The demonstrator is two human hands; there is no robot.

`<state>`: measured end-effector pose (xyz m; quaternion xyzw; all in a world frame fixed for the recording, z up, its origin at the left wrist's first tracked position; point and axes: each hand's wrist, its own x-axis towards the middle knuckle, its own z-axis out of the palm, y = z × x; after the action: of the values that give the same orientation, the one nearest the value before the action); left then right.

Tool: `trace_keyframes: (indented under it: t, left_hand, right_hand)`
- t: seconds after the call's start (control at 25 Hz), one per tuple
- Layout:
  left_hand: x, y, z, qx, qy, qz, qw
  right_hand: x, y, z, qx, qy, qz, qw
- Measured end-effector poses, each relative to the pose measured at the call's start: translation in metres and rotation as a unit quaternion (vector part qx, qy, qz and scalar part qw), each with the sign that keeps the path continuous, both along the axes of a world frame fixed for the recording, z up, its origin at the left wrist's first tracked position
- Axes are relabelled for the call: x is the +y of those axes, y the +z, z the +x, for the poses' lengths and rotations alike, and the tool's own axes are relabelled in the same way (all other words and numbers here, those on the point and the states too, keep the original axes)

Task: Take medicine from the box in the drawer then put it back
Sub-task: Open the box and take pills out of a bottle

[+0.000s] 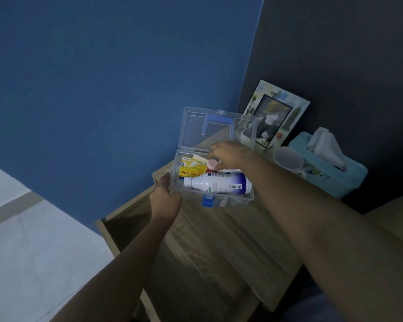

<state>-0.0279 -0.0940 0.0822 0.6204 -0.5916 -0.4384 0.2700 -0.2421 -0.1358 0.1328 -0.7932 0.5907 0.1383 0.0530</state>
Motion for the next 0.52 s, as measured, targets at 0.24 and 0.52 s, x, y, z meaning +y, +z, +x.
trace_keyframes:
  t: [0.24,0.52]
  left_hand:
    - [-0.0015,-0.0001,0.0027,-0.003,-0.009,-0.001,1.000]
    - [-0.0050,-0.0012,0.0051,-0.013,-0.014,-0.003,1.000]
  right_hand:
    - [-0.0029,-0.0006,0.0058,0.025,0.011,-0.007,1.000]
    - [-0.0088,-0.0023,0.0102,0.003,0.000,-0.004,1.000]
